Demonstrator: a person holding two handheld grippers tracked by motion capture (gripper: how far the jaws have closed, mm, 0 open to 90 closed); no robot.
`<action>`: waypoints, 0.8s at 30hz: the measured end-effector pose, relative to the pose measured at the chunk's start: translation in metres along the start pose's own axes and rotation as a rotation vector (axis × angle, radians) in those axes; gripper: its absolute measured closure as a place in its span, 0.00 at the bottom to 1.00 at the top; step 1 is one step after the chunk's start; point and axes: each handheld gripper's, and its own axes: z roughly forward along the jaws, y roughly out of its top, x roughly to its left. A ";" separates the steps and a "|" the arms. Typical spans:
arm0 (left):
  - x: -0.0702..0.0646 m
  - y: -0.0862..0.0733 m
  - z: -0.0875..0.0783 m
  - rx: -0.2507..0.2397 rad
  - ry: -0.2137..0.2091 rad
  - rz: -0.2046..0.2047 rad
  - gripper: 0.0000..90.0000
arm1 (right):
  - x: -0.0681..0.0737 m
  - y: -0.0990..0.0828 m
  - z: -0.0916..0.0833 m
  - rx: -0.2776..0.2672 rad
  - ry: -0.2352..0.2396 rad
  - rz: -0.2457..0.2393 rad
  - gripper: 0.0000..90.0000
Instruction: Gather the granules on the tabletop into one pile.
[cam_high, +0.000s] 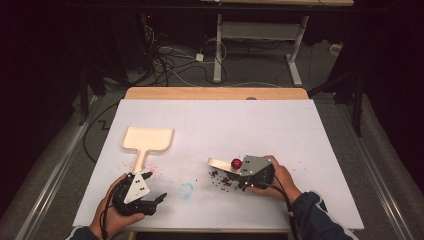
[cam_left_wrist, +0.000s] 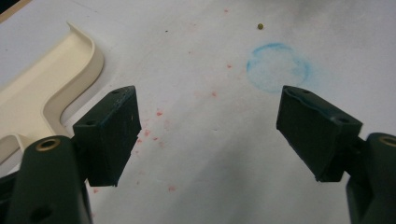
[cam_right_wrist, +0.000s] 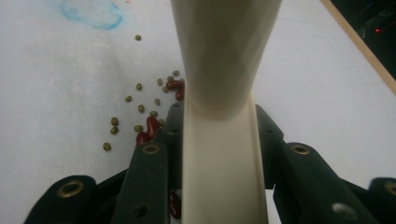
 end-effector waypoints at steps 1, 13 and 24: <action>0.000 0.000 0.000 -0.001 0.000 0.001 0.23 | -0.002 0.000 -0.002 -0.009 -0.019 0.009 0.75; 0.000 0.000 -0.001 -0.005 0.003 0.001 0.23 | -0.007 0.016 -0.025 -0.101 -0.065 0.122 0.75; 0.002 -0.001 -0.005 -0.013 0.013 -0.012 0.23 | 0.038 0.060 -0.013 -0.117 0.202 0.328 0.75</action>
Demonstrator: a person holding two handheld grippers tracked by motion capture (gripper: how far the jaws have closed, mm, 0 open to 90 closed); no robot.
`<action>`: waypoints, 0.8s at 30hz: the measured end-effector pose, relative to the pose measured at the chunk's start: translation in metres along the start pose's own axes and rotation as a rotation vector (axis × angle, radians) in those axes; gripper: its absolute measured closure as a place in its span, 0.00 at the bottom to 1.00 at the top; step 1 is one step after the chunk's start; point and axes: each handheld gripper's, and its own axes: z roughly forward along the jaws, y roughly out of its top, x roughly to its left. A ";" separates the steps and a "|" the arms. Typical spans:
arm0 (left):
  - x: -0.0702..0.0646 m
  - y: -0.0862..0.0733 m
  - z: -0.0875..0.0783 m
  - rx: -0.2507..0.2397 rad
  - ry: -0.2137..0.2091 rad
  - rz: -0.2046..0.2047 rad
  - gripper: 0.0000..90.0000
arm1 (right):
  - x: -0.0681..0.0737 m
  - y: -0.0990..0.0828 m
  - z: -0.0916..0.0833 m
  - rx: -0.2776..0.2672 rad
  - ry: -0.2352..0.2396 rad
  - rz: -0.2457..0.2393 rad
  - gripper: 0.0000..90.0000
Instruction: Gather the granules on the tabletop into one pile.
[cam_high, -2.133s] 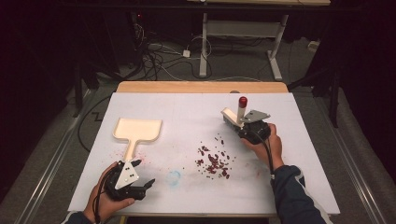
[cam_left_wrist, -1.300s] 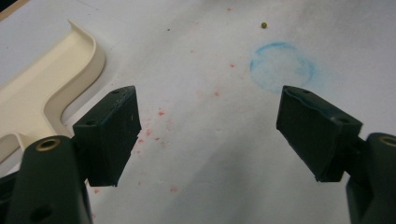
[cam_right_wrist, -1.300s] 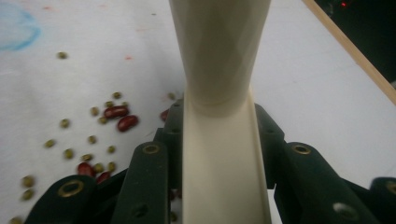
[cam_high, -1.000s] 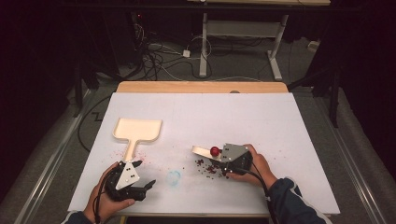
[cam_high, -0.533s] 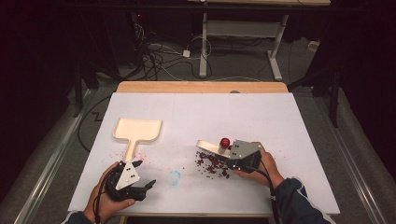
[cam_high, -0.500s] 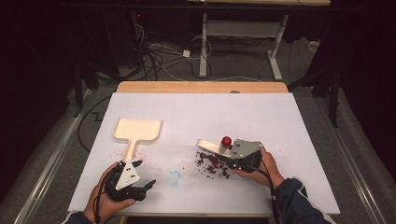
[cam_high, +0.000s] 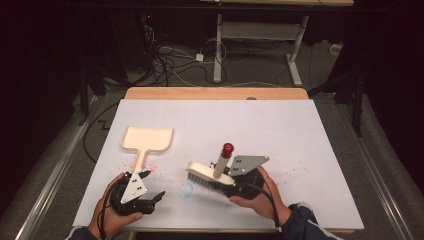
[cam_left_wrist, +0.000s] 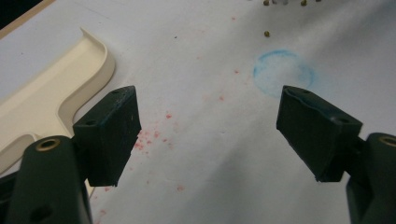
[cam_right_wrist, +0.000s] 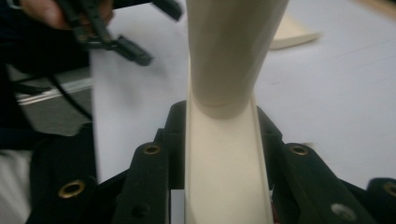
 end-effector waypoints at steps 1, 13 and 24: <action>0.000 0.000 0.000 0.001 -0.001 0.000 0.23 | 0.003 -0.001 0.006 0.017 0.023 0.019 0.75; 0.000 0.000 0.002 0.009 -0.014 0.004 0.23 | -0.031 -0.019 0.028 0.107 -0.063 0.231 0.75; -0.002 0.001 0.002 0.010 -0.016 0.019 0.23 | -0.064 -0.030 0.003 0.077 -0.158 0.296 0.75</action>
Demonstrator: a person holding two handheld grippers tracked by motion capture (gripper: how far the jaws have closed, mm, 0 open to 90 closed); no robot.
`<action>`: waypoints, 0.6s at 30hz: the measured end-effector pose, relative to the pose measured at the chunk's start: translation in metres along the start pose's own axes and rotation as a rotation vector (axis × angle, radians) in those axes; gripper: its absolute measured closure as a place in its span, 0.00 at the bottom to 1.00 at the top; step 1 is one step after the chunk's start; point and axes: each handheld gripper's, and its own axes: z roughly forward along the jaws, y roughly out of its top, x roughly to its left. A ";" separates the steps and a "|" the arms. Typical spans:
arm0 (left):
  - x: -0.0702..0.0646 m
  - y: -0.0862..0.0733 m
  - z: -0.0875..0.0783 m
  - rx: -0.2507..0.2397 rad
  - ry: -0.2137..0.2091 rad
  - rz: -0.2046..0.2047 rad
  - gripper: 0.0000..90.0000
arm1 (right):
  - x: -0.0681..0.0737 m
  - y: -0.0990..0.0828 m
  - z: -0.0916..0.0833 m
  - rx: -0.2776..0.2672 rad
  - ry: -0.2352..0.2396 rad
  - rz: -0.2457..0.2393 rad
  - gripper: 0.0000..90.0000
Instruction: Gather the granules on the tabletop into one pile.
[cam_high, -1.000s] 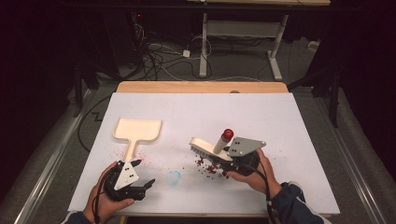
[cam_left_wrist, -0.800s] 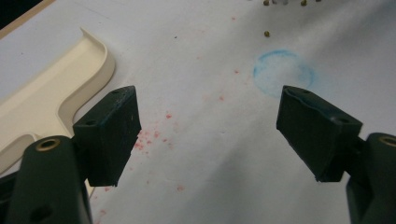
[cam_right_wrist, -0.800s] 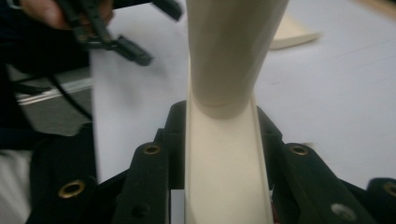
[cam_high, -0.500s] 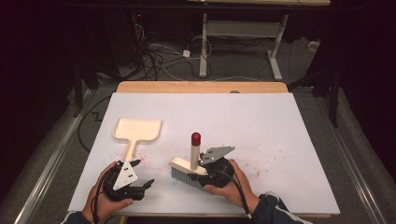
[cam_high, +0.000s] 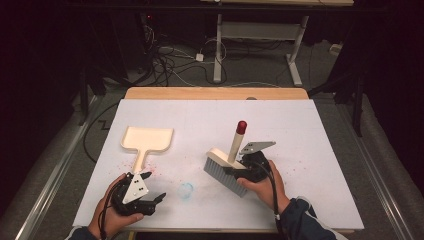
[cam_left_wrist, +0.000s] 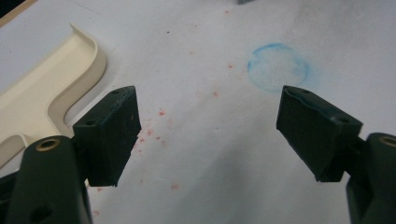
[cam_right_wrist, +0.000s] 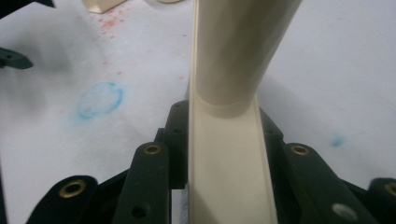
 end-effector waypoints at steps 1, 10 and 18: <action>0.000 0.000 0.000 -0.001 -0.001 0.000 0.23 | -0.006 0.000 -0.004 -0.008 -0.006 -0.003 0.75; 0.000 0.001 0.000 -0.003 -0.002 -0.001 0.23 | 0.004 0.009 -0.034 -0.043 0.056 -0.208 0.75; 0.000 0.001 -0.001 -0.002 0.004 0.001 0.23 | 0.001 -0.009 -0.066 -0.022 0.012 -0.246 0.75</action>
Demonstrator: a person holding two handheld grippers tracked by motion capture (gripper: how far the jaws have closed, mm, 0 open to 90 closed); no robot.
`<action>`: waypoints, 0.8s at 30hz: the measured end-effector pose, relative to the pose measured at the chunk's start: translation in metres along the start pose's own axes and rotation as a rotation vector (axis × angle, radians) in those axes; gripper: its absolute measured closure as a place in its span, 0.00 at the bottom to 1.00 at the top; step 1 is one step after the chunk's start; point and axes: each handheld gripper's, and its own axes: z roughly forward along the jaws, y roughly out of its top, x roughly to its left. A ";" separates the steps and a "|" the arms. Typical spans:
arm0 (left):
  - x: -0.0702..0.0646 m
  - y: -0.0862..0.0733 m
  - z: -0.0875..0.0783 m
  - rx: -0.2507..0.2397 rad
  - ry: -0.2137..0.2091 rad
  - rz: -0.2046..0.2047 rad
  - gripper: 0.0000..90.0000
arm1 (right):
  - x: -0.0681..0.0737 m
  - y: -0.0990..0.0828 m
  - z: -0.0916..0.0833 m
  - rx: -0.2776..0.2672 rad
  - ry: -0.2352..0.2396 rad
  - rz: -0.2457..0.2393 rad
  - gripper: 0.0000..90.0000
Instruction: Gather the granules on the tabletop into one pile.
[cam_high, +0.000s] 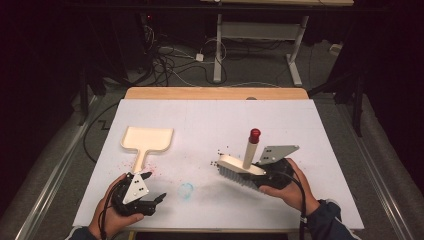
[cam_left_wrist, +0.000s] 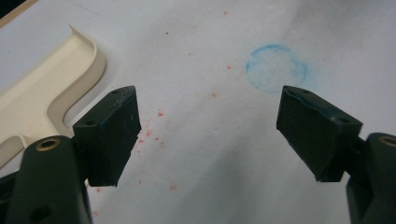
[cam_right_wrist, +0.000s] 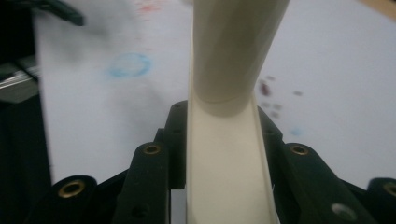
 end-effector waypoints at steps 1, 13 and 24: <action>0.000 0.000 0.000 0.000 0.002 0.000 0.23 | -0.002 -0.004 -0.007 -0.018 -0.051 0.022 0.75; -0.003 0.005 0.001 -0.001 0.000 0.012 0.23 | 0.002 -0.051 -0.021 -0.004 -0.577 0.291 0.75; -0.002 0.006 0.001 -0.013 -0.004 0.008 0.23 | 0.019 -0.023 0.029 -0.002 -0.569 0.323 0.75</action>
